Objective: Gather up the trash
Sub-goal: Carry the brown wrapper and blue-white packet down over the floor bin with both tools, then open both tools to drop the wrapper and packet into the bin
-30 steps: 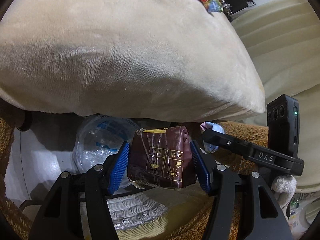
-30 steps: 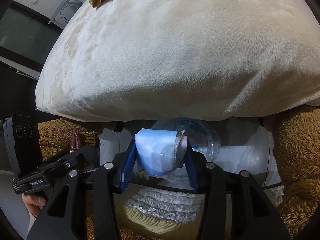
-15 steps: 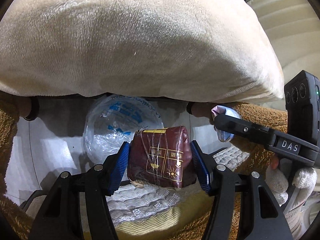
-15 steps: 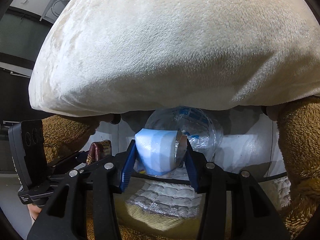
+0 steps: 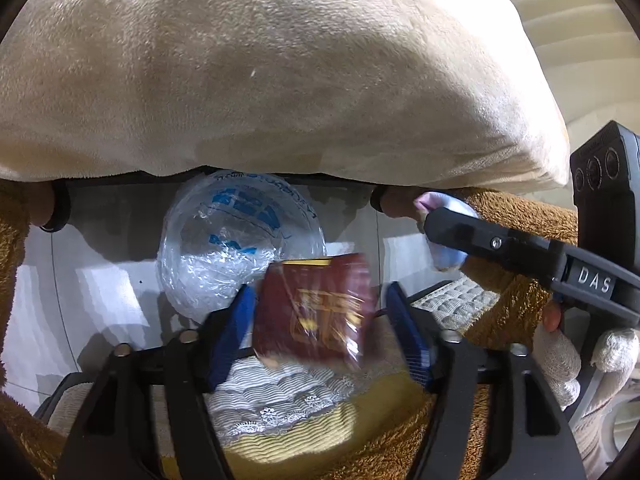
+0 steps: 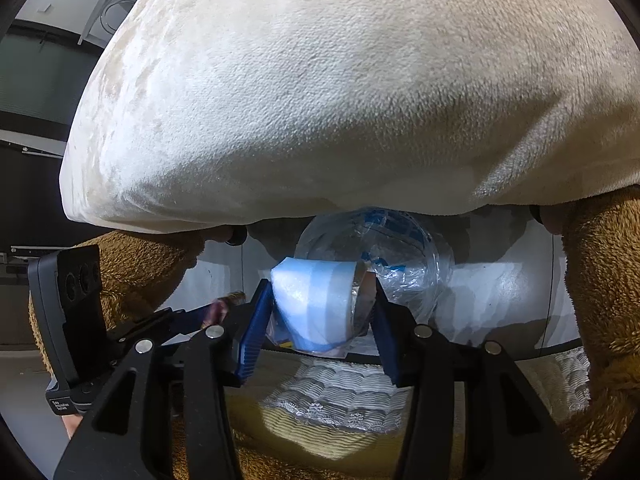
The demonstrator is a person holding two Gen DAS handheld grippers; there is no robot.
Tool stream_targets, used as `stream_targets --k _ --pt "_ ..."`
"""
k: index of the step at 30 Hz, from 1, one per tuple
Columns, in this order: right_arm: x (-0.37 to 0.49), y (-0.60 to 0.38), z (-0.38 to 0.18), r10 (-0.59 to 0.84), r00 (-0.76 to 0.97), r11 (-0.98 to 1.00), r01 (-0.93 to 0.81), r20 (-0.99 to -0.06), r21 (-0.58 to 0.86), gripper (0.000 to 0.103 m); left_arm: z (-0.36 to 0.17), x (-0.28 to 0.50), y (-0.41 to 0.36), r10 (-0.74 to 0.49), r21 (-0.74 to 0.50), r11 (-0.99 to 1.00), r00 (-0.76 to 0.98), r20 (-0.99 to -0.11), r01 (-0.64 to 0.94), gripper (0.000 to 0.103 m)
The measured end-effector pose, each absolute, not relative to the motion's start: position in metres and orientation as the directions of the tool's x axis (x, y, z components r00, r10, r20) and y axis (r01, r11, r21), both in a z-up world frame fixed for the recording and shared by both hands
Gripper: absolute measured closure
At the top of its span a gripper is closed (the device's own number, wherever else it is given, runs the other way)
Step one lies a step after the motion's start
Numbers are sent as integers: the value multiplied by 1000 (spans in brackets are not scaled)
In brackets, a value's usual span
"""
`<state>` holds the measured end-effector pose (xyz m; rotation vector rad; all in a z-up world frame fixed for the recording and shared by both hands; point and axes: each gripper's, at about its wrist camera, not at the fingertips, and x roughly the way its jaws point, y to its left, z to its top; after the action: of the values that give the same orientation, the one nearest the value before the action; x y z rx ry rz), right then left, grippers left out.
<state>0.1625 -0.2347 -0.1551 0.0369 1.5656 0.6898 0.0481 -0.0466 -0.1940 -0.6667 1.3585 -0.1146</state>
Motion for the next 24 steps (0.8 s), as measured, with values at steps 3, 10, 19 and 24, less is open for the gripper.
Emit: stream_targets --k 3,10,19,24 --pt "164 -237 -154 429 -138 814 -369 -893 448 47 -193 48 -45 -440 -497 812 238 -866 -306 31" --pt "164 -239 -152 434 -135 812 -369 -891 452 47 -188 47 -40 -424 -493 813 266 -866 -310 31" --pt "165 -248 -136 463 -78 795 -403 -883 453 47 -168 44 -32 -399 -498 820 343 -850 -283 31" --pt "160 -254 -114 512 -7 762 -458 -859 458 47 -145 40 -23 -372 -507 823 431 -822 -256 31"
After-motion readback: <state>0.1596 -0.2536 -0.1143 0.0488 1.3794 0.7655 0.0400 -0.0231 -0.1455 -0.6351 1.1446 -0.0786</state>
